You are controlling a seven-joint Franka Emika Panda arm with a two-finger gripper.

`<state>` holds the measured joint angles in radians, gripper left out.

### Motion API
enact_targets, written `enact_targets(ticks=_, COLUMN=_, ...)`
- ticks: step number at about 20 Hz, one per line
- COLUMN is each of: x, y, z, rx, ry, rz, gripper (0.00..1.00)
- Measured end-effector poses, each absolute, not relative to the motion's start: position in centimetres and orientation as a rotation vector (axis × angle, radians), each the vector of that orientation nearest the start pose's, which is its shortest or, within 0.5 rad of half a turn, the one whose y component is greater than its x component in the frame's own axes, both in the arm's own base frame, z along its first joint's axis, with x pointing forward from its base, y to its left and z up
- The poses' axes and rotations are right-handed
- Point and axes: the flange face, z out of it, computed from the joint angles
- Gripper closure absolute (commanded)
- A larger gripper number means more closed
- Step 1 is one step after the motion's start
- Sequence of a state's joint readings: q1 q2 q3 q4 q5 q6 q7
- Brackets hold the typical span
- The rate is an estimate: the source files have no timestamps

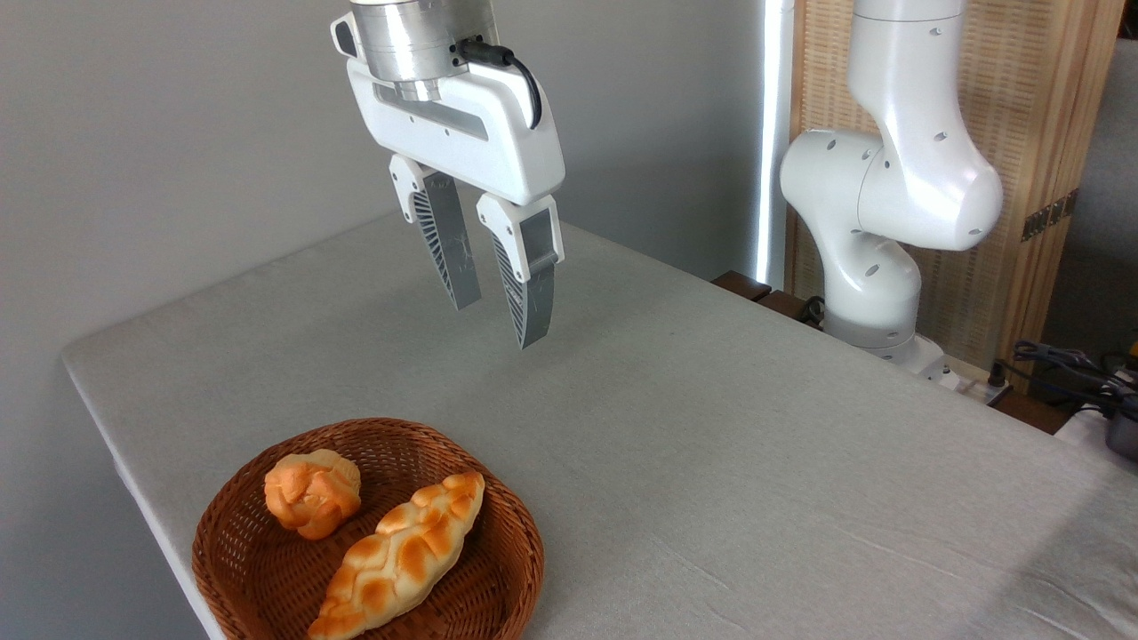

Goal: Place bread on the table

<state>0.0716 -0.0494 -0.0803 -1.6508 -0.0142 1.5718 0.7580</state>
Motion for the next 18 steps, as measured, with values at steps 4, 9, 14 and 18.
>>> enact_targets(ticks=4, x=53.8, y=-1.0, z=61.4, rx=-2.930, ry=1.189, rz=0.039, gripper=0.00)
enact_targets(ticks=9, x=54.4, y=-1.9, z=61.1, rx=-2.912, ry=1.209, rz=0.003, gripper=0.00)
enact_targets(ticks=14, x=59.1, y=-5.0, z=56.3, rx=-2.908, ry=1.171, rz=-0.226, gripper=0.00)
enact_targets(ticks=18, x=61.1, y=-5.0, z=52.4, rx=-2.912, ry=1.121, rz=-0.307, gripper=0.00)
